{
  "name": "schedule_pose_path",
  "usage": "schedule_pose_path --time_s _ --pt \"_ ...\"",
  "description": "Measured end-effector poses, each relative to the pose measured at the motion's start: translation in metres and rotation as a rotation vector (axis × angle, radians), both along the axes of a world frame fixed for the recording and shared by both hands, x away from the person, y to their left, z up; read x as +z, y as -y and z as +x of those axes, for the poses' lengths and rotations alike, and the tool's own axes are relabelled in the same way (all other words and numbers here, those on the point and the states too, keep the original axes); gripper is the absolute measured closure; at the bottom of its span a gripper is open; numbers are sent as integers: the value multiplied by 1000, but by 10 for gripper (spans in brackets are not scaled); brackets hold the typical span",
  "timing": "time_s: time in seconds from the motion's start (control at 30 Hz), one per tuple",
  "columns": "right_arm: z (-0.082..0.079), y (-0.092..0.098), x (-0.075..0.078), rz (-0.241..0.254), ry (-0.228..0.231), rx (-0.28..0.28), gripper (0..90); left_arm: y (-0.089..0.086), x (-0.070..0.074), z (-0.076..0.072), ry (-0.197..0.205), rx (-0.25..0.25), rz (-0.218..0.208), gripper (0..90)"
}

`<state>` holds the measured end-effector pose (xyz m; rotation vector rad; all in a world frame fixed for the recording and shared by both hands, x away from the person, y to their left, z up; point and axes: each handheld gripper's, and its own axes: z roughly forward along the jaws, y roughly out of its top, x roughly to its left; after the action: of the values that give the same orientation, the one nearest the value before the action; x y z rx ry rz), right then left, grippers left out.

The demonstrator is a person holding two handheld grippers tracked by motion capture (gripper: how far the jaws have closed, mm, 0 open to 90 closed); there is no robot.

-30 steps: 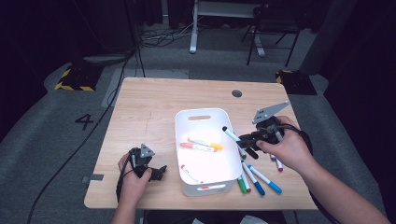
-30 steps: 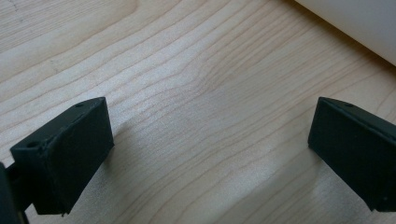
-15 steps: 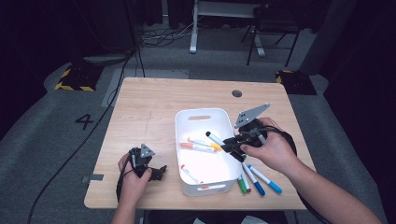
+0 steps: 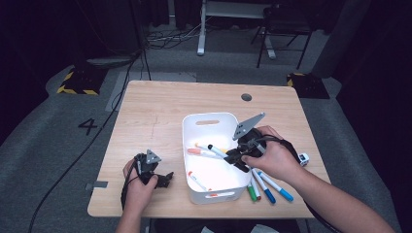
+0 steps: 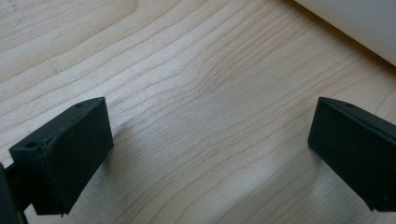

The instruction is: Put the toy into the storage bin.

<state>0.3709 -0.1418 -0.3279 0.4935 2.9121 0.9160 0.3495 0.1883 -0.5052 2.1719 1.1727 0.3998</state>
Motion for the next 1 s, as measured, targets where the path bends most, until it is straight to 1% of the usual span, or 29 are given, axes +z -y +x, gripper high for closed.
schedule_pose_path --time_s 0.03,0.07,0.13,0.17,0.23,0.37,0.5,0.63,0.77,1.0 --pt "0 -1 -1 -5 -1 0 767 0 0 0 0 0 -1 1" --pt "0 -2 -3 -11 3 13 767 0 0 0 0 0 0 1" --pt "-1 -4 -6 -24 -4 15 767 0 0 0 1 -1 1 1" --pt "1 -4 -8 -25 11 30 767 0 0 0 0 0 -1 1" --pt "1 -6 -12 -42 13 39 768 0 0 0 0 -1 1 1" --pt "-1 -9 -17 -67 3 46 768 0 0 0 0 -1 1 1" --pt "-2 -14 -23 -100 7 64 768 0 0 0 0 -1 1 1" --pt "-3 -18 -29 -125 -1 71 767 0 0 0 1 -1 1 1" --pt "-4 -20 -36 -128 -11 91 768 0 0 0 1 -3 2 1" --pt "-7 -23 -45 -157 -32 94 768 0 0 0 0 -1 1 1"
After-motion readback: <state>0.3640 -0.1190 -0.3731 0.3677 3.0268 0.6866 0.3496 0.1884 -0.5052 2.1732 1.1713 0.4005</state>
